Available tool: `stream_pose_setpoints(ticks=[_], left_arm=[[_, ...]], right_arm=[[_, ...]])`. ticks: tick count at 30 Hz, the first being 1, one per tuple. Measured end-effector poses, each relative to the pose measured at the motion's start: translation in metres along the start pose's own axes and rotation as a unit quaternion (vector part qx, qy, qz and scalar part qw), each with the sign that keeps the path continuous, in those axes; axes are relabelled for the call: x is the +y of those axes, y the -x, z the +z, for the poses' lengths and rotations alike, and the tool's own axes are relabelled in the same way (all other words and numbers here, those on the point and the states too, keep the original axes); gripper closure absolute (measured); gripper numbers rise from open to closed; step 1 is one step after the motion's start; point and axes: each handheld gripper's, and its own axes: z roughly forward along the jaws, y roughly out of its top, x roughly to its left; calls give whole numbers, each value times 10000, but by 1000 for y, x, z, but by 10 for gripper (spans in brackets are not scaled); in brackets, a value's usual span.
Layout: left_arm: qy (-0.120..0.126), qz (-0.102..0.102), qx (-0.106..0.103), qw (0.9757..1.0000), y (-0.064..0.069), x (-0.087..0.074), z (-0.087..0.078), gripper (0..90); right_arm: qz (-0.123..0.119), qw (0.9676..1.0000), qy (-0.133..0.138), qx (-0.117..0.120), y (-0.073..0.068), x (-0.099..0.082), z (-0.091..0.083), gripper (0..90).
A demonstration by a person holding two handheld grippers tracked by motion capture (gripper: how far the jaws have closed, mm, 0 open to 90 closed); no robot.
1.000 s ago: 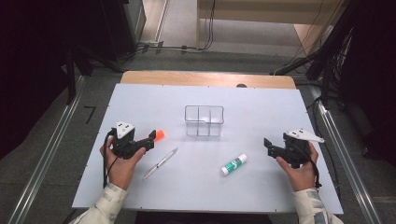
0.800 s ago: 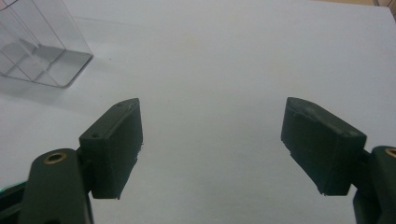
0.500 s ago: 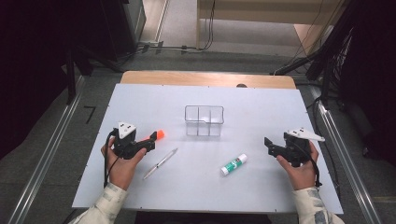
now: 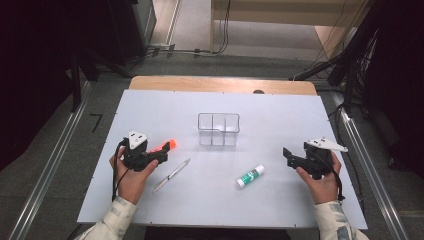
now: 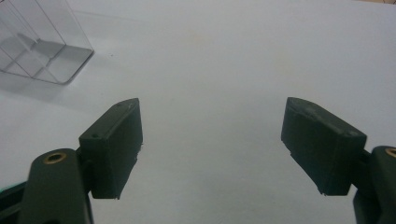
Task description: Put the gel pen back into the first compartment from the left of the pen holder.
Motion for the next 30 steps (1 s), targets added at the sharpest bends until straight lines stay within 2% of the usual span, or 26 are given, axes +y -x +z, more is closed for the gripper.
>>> stream_pose_setpoints(ticks=[19,30], left_arm=[[-154,247,-185,9994,12,-4,5,181],[-193,306,-247,9990,15,-5,6,181]], right_arm=[[-10,10000,-47,4,-1,2,4,195],[-30,10000,-47,-4,-1,2,4,195]])
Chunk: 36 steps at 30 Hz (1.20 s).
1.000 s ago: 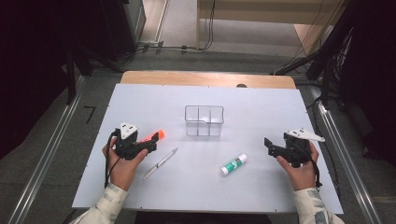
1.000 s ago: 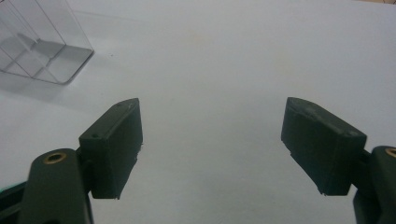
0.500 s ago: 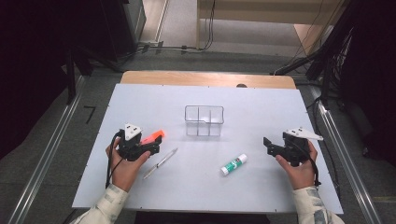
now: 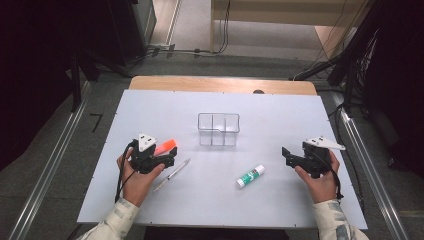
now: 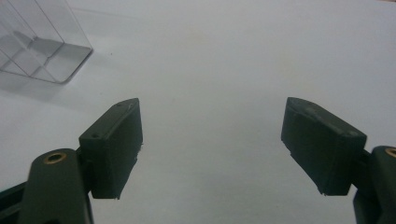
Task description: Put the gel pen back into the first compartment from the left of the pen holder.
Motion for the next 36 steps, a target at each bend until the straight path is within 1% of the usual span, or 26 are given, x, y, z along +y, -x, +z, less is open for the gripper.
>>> stream_pose_setpoints(ticks=[8,9,15,18,21,24,31,33,36], left_arm=[[-50,80,-99,9999,4,-1,2,182],[-72,117,-105,9999,5,-2,2,182],[-59,156,-198,9997,10,-4,5,188],[-77,239,-217,9994,13,-6,7,189],[-123,225,-268,9993,15,-8,9,190],[-148,233,-265,9993,17,-9,9,192],[-150,301,-305,9990,20,-11,9,209],[-175,346,-309,9988,22,-12,10,223],[-230,351,-361,9985,23,-13,11,224]], right_arm=[[-6,10000,-4,8,0,0,0,195],[-7,10000,-2,14,0,0,0,194],[1,10000,-33,5,-1,0,0,195],[2,10000,-26,12,-1,0,0,195],[15,10000,-23,12,-1,0,0,195],[20,10000,-32,12,-1,0,0,195],[23,10000,-34,18,-1,0,0,195],[19,10000,-36,20,-1,0,0,195],[23,10000,-31,25,-1,0,0,195]])
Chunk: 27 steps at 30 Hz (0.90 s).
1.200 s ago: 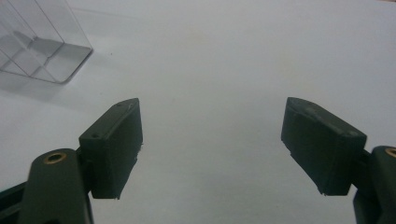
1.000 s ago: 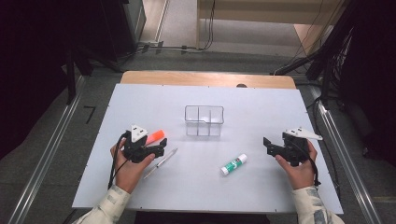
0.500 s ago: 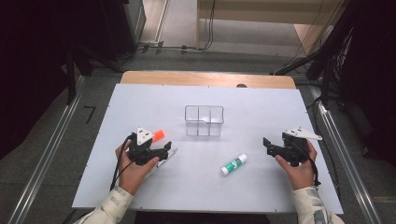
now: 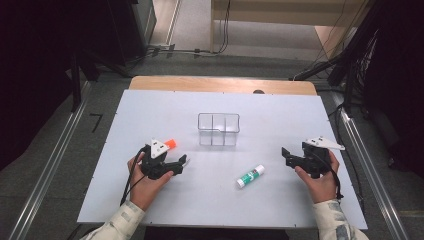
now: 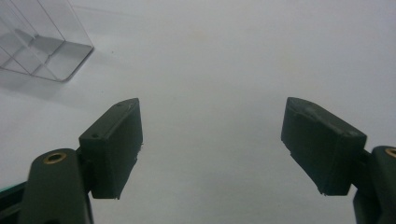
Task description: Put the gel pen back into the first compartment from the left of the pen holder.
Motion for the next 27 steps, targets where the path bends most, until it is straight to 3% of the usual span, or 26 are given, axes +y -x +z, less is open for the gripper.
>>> stream_pose_setpoints(ticks=[12,27], left_arm=[[-91,98,-59,9999,3,-4,4,268],[-366,152,-224,9990,5,-8,9,429]], right_arm=[[-23,10000,-9,-7,0,0,1,195],[-26,10000,-21,24,0,0,1,195]])
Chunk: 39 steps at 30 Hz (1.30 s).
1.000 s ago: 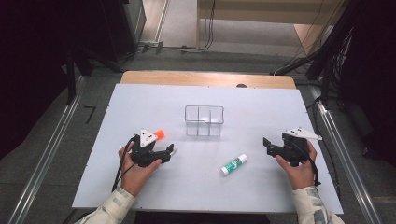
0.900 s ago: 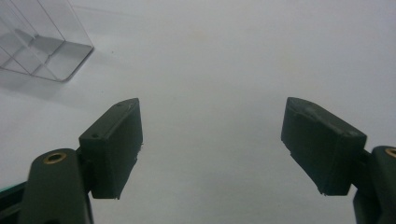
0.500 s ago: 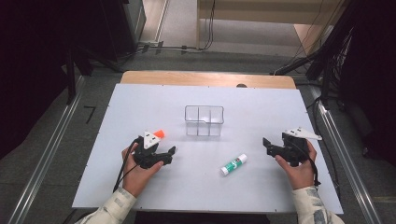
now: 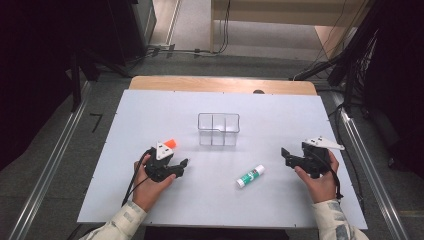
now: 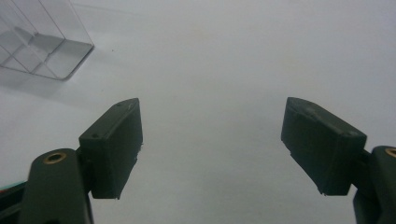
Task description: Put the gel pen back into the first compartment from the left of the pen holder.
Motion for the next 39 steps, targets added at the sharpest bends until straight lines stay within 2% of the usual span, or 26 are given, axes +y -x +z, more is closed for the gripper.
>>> stream_pose_setpoints(ticks=[11,17,24,25,28,34,39], left_arm=[[-284,117,-270,9992,4,-3,4,560],[-232,194,-137,9994,6,-5,5,656],[-201,297,-104,9993,10,-6,5,722],[-213,315,-122,9992,11,-6,5,758],[-228,311,-163,9991,11,-6,5,787],[-221,324,-188,9991,11,-6,5,815],[-222,248,-250,9991,9,-6,4,819]], right_arm=[[-8,10000,-8,-3,-1,0,0,195],[-11,10000,-18,7,-1,0,0,195],[-33,10000,-18,5,-1,0,1,195],[-36,10000,-20,5,-1,0,1,195],[-31,10000,-25,3,-1,0,1,195],[-43,10000,-26,11,-2,0,1,195],[-46,10000,-27,8,-2,0,1,195]])
